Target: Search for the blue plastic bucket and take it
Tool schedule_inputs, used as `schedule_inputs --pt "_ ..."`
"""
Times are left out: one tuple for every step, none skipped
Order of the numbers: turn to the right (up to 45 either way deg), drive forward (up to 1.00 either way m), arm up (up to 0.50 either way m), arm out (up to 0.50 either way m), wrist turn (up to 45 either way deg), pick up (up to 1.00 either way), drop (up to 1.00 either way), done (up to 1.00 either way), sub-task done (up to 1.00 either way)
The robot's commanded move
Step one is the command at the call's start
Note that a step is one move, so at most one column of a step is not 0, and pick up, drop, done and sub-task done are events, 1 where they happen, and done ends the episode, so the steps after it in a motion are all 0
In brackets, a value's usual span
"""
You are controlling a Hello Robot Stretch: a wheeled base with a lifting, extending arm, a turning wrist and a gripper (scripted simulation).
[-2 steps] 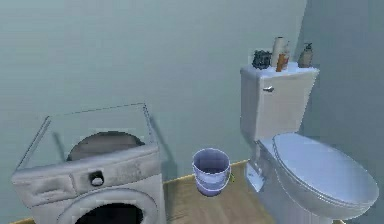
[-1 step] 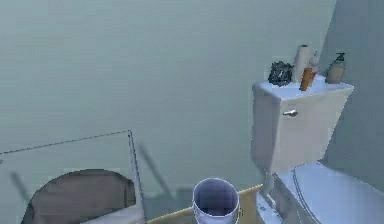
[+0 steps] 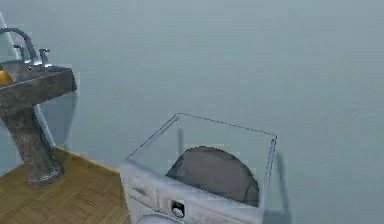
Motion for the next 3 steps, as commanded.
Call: schedule_inputs --pt "-30.0 0.0 0.0 0.0 0.0 0.0 0.0 0.0 0.0" --pt "0.0 0.0 0.24 0.0 0.0 0.0 0.0 0.0 0.0" --pt "0.0 0.0 0.0 0.48 0.0 0.0 0.0 0.0 0.0"
